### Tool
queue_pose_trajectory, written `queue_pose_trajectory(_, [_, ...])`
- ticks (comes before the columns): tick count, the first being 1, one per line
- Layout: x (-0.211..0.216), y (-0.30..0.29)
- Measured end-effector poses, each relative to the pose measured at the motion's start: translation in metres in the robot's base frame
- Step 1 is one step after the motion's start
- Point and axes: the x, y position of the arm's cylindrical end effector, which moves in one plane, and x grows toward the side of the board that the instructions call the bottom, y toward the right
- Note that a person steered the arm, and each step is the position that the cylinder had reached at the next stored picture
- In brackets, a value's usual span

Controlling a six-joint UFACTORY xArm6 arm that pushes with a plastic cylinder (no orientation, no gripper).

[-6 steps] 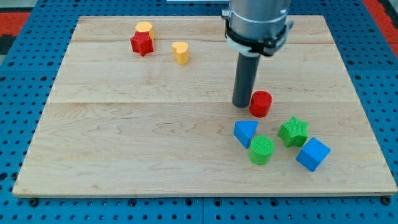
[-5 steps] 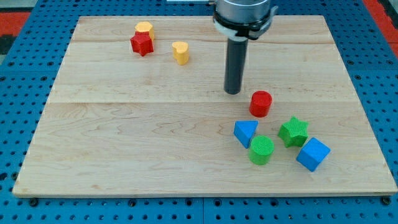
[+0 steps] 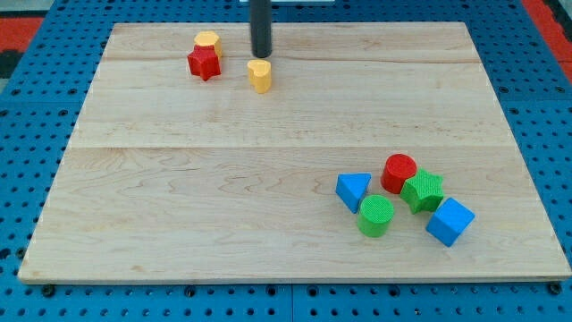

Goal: Push the heart in between the triangle and red circle

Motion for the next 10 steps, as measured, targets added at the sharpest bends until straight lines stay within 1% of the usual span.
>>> queue_pose_trajectory(1, [0.083, 0.032])
queue_pose_trajectory(2, [0.092, 0.03])
queue_pose_trajectory(3, [0.077, -0.035])
queue_pose_trajectory(4, [0.129, -0.014])
queue_pose_trajectory(5, [0.157, 0.083])
queue_pose_trajectory(6, [0.126, 0.077])
queue_pose_trajectory(7, [0.105, 0.103])
queue_pose_trajectory(8, [0.172, 0.137])
queue_pose_trajectory(9, [0.157, 0.133])
queue_pose_trajectory(10, [0.084, 0.056])
